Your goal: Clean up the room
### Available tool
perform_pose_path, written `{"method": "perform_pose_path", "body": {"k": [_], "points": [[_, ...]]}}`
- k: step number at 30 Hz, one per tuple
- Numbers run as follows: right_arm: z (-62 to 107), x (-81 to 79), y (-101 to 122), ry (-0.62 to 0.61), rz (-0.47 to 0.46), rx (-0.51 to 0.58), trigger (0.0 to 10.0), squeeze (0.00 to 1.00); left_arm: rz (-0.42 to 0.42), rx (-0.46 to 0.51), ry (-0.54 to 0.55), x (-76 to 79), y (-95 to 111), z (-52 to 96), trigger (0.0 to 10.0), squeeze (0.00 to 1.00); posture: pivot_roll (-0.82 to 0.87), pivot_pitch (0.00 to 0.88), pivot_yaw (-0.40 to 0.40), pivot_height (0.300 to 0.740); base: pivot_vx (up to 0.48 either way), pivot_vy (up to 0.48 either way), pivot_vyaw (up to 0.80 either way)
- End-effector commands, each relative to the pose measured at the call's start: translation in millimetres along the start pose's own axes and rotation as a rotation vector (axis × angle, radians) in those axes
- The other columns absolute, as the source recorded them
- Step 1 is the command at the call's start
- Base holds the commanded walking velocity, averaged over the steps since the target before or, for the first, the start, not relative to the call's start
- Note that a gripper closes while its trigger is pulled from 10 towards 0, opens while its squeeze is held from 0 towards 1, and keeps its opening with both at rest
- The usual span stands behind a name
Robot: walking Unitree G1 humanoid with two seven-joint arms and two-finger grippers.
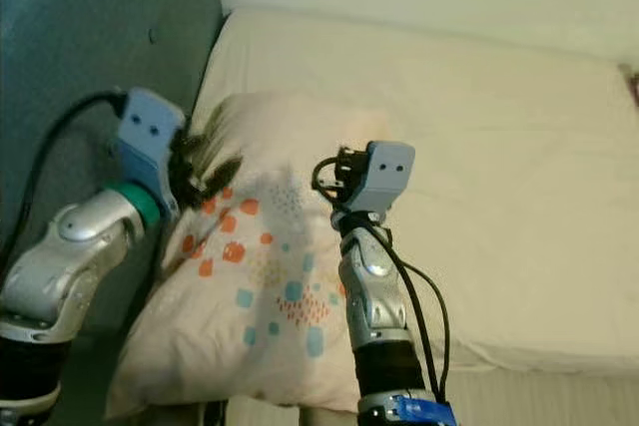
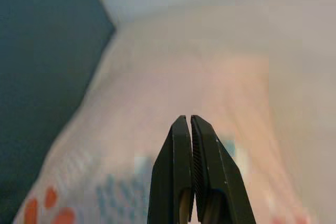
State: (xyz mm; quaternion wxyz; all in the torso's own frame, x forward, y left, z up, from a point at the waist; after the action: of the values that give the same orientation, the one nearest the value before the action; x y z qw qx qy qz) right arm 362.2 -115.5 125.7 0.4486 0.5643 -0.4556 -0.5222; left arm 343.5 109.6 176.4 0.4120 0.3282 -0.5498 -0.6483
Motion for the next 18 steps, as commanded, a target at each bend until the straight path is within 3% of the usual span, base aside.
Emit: {"method": "perform_pose_path", "body": {"k": [1,4,8,12,14,15,18], "points": [[9.1,9.3,-31,-0.046,-0.059,-0.125,10.0,0.0,0.036,-0.079,0.032,-6.7,-18,-1.6,10.0,0.0,-0.04,0.151,0.014,0.74,0.0,0.0,0.0],[16.1,13.5,-50,-0.071,-0.107,-0.197,10.0,0.0,0.081,-0.162,0.079,-17.1,-34,-4.5,10.0,0.0,-0.04,0.151,0.017,0.74,0.0,0.0,0.0],[20.4,12.1,-55,-0.047,-0.104,-0.211,10.0,0.0,0.11,-0.228,0.106,-22.0,-50,-3.2,10.0,0.0,-0.04,0.152,0.022,0.74,0.0,0.0,0.0],[26.6,1.2,-64,0.049,-0.105,-0.264,10.0,0.0,0.144,-0.294,0.122,-26.0,-68,1.9,10.0,0.0,-0.04,0.152,0.025,0.74,0.0,0.0,0.0],[34.6,-12.2,-72,0.126,-0.087,-0.31,10.0,0.0,0.185,-0.337,0.12,-31.3,-78,8.5,10.0,0.0,-0.04,0.158,0.023,0.74,0.0,0.0,0.0],[40.7,-15.8,-81,0.135,-0.082,-0.347,10.0,0.0,0.176,-0.38,0.11,-33.7,-87,14.8,10.0,0.26,-0.04,0.163,0.02,0.74,0.0,0.0,0.0],[50.2,-17.4,-94,0.126,-0.086,-0.4,10.0,0.0,0.154,-0.442,0.106,-37.9,-101,24.8,10.0,0.18,-0.03,0.166,0.02,0.74,0.0,0.0,0.0]]}}
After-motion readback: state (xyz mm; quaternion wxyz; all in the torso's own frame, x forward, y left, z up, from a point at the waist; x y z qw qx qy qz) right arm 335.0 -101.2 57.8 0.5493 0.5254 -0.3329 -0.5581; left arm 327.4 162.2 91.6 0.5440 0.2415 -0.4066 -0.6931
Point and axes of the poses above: a point about 5 cm out from each wrist's last joint towards the gripper, its own z axis pointing back from the gripper into the wrist, its own y axis along the axis of the wrist's last joint, x = y × z, the point moved 4 cm from there along -z, pointing out of the wrist towards the gripper, and after that the axes turned 9 degrees about z, right-handed, at the moved point
